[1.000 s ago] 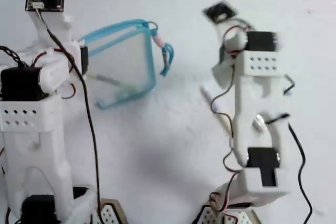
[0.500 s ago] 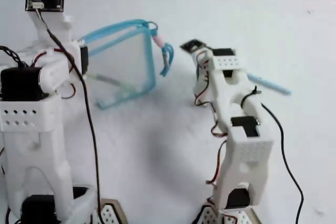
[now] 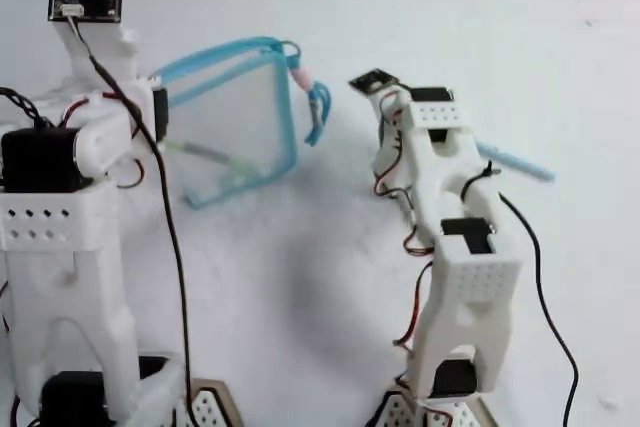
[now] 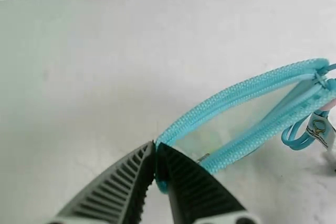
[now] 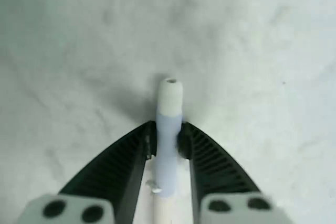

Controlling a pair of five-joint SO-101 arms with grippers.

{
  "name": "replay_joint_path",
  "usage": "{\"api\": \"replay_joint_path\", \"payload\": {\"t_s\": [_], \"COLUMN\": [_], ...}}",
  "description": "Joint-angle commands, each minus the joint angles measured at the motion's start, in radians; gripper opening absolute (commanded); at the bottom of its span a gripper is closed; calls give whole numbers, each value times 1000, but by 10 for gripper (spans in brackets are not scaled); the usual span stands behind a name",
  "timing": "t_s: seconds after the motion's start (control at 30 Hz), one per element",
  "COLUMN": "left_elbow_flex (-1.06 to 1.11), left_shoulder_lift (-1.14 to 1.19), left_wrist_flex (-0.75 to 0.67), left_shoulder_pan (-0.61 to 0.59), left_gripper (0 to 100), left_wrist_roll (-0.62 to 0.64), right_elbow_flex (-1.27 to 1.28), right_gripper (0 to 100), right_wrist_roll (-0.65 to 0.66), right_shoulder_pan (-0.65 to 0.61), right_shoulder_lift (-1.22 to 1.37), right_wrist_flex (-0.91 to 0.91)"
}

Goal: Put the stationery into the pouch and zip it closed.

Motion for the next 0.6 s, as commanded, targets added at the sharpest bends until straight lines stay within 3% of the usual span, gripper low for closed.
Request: {"api": "replay_joint_path", "payload": {"t_s": [0.0, 0.37, 0.57], "left_elbow_flex": [2, 3, 3], "left_shoulder_lift": [7, 7, 7], "left_wrist_flex": [9, 9, 9], "left_shoulder_pan": [7, 8, 10], "left_gripper": [24, 24, 24], "left_wrist_roll": [-5, -5, -3], "right_elbow_flex": [-81, -155, -181], "right_gripper": [19, 16, 16], "right_wrist_roll": [0, -5, -285], "right_shoulder_pan": [-1, -13, -54], "right_shoulder_lift": [-33, -429, -716], "right_wrist_flex": [54, 122, -120]}}
